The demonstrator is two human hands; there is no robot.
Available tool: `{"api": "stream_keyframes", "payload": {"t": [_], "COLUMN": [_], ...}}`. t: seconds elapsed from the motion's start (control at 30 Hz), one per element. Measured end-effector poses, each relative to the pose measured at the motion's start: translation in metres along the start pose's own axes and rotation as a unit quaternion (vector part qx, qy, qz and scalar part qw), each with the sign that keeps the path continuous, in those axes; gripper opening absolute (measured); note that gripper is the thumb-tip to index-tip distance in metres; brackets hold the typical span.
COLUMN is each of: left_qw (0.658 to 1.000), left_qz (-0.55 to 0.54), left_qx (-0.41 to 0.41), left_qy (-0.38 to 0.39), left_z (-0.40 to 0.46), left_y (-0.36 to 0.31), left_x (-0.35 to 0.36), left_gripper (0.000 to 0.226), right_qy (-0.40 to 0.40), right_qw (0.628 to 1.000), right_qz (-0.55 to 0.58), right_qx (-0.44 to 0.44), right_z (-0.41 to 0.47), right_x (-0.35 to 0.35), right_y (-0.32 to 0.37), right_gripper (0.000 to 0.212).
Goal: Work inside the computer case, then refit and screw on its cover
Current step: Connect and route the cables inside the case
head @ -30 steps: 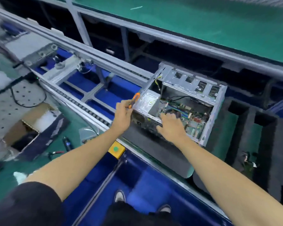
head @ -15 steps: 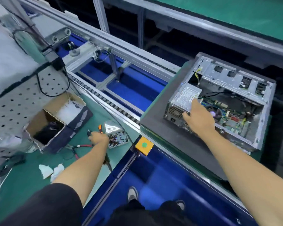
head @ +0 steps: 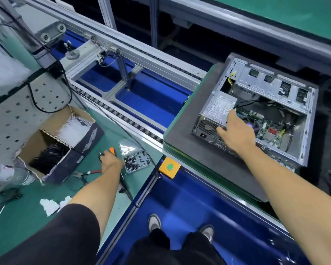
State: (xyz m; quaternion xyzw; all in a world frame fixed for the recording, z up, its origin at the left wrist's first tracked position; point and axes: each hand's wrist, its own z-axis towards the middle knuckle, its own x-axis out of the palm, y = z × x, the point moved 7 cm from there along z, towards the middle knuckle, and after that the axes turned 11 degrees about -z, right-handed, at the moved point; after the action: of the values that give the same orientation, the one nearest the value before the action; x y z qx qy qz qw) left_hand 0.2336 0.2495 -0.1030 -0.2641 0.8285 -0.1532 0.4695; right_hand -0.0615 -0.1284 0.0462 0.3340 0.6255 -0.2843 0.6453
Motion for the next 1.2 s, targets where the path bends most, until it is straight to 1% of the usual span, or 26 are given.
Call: {"api": "stream_keyframes", "payload": {"t": [0.07,0.1,0.13,0.17,0.2,0.27,0.3,0.37,0.43,0.47,0.53,0.6,0.67,0.7,0.77,0.83,0.9,0.93,1.0,1.03,1.07,1.1,1.17,1.2], "left_qw": [0.997,0.988,0.973,0.949,0.919,0.858,0.831,0.778,0.723,0.698,0.67,0.656,0.652,0.647,0.62,0.587,0.571,0.569,0.575,0.578,0.58,0.581,0.582,0.578], "left_qz": [-0.009,-0.025,-0.05,-0.084,-0.119,-0.15,-0.137,-0.067,0.01,0.034,0.05,0.058,0.086,0.108,0.157,0.192,0.204,0.21,0.206,0.198,0.189,0.182,0.186,0.197], "left_qx": [0.062,0.117,0.188,0.269,0.35,0.485,0.539,0.619,0.673,0.692,0.714,0.722,0.713,0.709,0.718,0.739,0.751,0.752,0.751,0.751,0.752,0.752,0.752,0.754], "left_qy": [-0.055,-0.095,-0.127,-0.14,-0.134,-0.076,-0.03,0.077,0.157,0.179,0.198,0.214,0.243,0.257,0.275,0.271,0.263,0.258,0.249,0.25,0.251,0.251,0.246,0.241], "left_z": [-0.009,-0.017,-0.03,-0.048,-0.069,-0.119,-0.148,-0.208,-0.271,-0.3,-0.354,-0.399,-0.434,-0.449,-0.474,-0.496,-0.508,-0.51,-0.507,-0.504,-0.502,-0.5,-0.501,-0.502], "left_y": [-0.026,-0.049,-0.077,-0.111,-0.146,-0.216,-0.25,-0.308,-0.344,-0.355,-0.367,-0.372,-0.373,-0.372,-0.371,-0.368,-0.367,-0.367,-0.369,-0.37,-0.371,-0.372,-0.373,-0.372], "left_x": [-0.01,-0.014,-0.016,-0.014,-0.009,0.015,0.034,0.087,0.145,0.171,0.217,0.259,0.302,0.323,0.359,0.386,0.405,0.411,0.415,0.415,0.414,0.413,0.412,0.412], "left_gripper": [0.029,0.025,0.022,0.021,0.021,0.019,0.019,0.019,0.018,0.018,0.015,0.012,0.013,0.013,0.012,0.01,0.01,0.01,0.008,0.008,0.007,0.007,0.006,0.007], "right_qy": [0.007,0.013,0.018,0.023,0.027,0.025,0.02,0.0,-0.037,-0.054,-0.076,-0.084,-0.086,-0.08,-0.041,0.04,0.122,0.151,0.179,0.176,0.164,0.153,0.161,0.16], "right_qw": [1.0,1.0,1.0,1.0,1.0,0.999,0.999,0.997,0.996,0.995,0.989,0.977,0.959,0.946,0.912,0.883,0.858,0.846,0.821,0.819,0.826,0.842,0.879,0.889], "right_qz": [0.013,0.015,0.015,0.011,0.008,0.02,0.037,0.072,0.069,0.053,0.033,0.051,0.087,0.106,0.142,0.163,0.205,0.253,0.352,0.369,0.36,0.33,0.248,0.231], "right_qx": [-0.001,-0.003,-0.006,-0.009,-0.012,-0.024,-0.027,-0.003,0.044,0.067,0.119,0.187,0.256,0.296,0.382,0.438,0.454,0.444,0.413,0.404,0.401,0.4,0.375,0.36], "right_z": [0.0,-0.001,-0.002,-0.002,-0.003,-0.005,-0.007,-0.009,-0.01,-0.012,-0.017,-0.029,-0.049,-0.063,-0.094,-0.124,-0.142,-0.146,-0.143,-0.14,-0.137,-0.133,-0.125,-0.122], "right_x": [-0.001,-0.002,-0.004,-0.007,-0.009,-0.016,-0.02,-0.031,-0.045,-0.051,-0.061,-0.063,-0.056,-0.048,-0.024,0.009,0.042,0.056,0.075,0.08,0.082,0.082,0.08,0.078], "right_y": [0.0,0.0,0.0,0.001,0.002,0.002,0.0,-0.019,-0.056,-0.08,-0.14,-0.211,-0.283,-0.316,-0.376,-0.42,-0.443,-0.445,-0.439,-0.439,-0.441,-0.446,-0.455,-0.458], "right_gripper": [0.037,0.036,0.036,0.035,0.034,0.032,0.029,0.023,0.023,0.025,0.028,0.027,0.026,0.024,0.019,0.022,0.037,0.047,0.066,0.067,0.059,0.048,0.03,0.023]}}
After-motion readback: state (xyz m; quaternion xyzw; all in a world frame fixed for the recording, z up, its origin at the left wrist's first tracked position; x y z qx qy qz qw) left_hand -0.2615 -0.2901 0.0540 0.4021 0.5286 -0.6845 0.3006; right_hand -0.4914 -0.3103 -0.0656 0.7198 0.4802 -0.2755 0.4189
